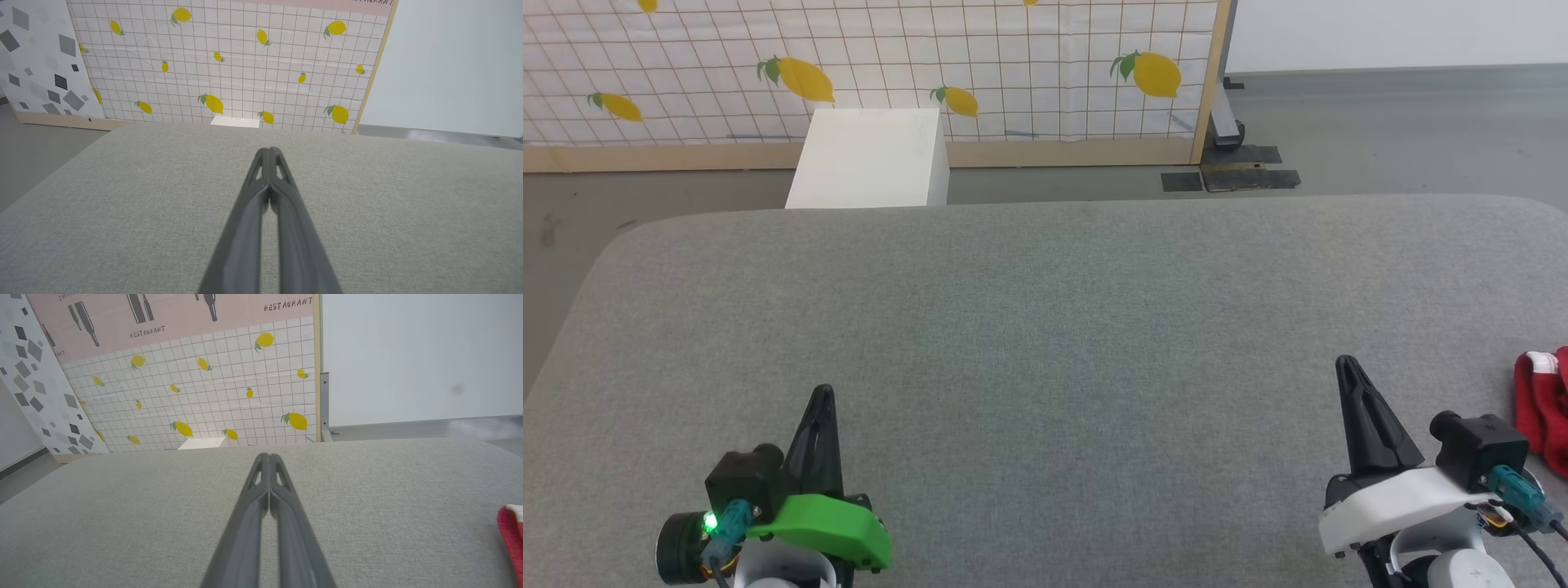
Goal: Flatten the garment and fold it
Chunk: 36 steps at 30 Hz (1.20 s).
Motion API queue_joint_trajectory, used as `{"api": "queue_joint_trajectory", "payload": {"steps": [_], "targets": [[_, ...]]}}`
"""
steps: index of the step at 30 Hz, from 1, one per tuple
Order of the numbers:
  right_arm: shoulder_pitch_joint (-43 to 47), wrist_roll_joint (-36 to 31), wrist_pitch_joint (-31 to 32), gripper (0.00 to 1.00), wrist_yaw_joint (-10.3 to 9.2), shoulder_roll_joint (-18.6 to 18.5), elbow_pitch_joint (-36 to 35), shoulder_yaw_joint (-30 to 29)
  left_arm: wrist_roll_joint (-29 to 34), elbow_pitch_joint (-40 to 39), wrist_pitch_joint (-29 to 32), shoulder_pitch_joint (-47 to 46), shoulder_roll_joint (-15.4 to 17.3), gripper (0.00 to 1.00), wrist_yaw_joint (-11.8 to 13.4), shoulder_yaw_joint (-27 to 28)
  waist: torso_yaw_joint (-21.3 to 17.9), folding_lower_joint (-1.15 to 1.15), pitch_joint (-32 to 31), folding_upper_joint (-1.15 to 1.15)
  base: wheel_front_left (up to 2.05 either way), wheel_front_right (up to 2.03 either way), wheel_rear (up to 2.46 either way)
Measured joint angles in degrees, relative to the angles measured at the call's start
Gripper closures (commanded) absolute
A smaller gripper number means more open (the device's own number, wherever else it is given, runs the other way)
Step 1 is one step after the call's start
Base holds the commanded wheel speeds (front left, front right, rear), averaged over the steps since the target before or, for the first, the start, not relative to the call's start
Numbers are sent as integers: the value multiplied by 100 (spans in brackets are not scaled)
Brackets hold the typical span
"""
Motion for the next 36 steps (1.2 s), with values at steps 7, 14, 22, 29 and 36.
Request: {"api": "queue_joint_trajectory", "payload": {"steps": [7,14,22,29,36], "targets": [[0,-49,41,100,0,0,-35,7,48,-53,77,0,-10,100,-3,26,2,0,2,0,0,0,0],[0,-140,132,100,0,0,-94,13,178,-102,176,0,-32,100,-11,64,5,0,5,0,0,0,0],[0,-216,190,100,0,0,-141,19,253,-129,255,0,-55,100,-11,94,7,0,8,0,0,0,0],[0,-301,238,100,0,0,-181,24,334,-164,332,0,-65,100,-29,115,9,0,10,0,0,0,0],[0,-364,287,100,0,0,-213,26,391,-208,404,0,-83,100,-53,131,11,0,12,0,0,0,0]]}}
